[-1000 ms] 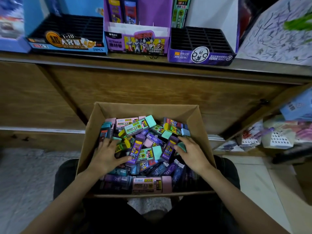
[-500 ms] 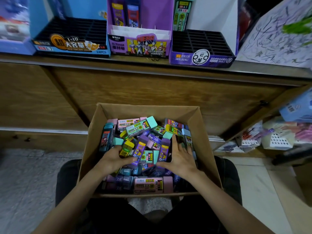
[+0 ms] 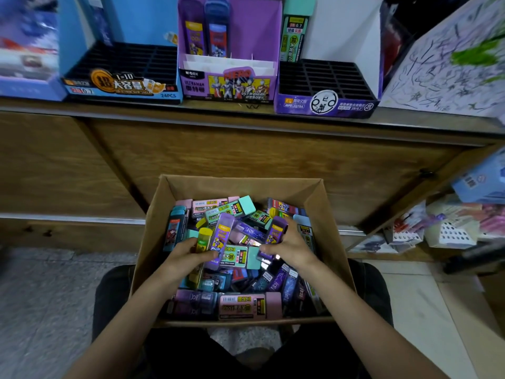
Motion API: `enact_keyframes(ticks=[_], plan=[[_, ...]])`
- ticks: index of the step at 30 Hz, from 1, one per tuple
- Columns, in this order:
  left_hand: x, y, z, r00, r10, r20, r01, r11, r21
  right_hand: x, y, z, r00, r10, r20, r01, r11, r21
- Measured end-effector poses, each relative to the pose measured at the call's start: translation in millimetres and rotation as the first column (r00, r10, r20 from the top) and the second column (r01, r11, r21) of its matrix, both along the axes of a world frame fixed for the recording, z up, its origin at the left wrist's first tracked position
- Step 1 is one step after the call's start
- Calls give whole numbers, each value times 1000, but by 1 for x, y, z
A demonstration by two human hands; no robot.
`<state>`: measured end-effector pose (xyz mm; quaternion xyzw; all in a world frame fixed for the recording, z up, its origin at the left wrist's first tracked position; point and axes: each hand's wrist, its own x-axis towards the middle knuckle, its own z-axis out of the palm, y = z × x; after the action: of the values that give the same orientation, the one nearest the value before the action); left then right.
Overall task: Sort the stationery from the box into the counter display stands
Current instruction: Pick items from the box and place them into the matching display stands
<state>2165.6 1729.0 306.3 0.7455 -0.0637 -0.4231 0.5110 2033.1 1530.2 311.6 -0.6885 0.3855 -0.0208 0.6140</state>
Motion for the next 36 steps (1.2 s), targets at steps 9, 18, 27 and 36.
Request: enact_keyframes(ticks=[9, 18, 27, 36], plan=[[3, -6, 6, 965, 246, -87, -257, 952, -164, 0, -14, 11, 991, 91, -94, -80, 990, 118], [-7, -25, 9, 872, 413, -265, -471, 856, -216, 0, -5, 6, 941, 275, -197, -286, 958, -29], [-5, -27, 9, 866, 414, -280, -477, 853, -213, -1, -3, 8, 965, -223, 134, 217, 974, 62], [-17, -45, 20, 896, 223, -384, -341, 900, -271, 13, 27, 20, 923, -325, 208, 167, 822, 544]])
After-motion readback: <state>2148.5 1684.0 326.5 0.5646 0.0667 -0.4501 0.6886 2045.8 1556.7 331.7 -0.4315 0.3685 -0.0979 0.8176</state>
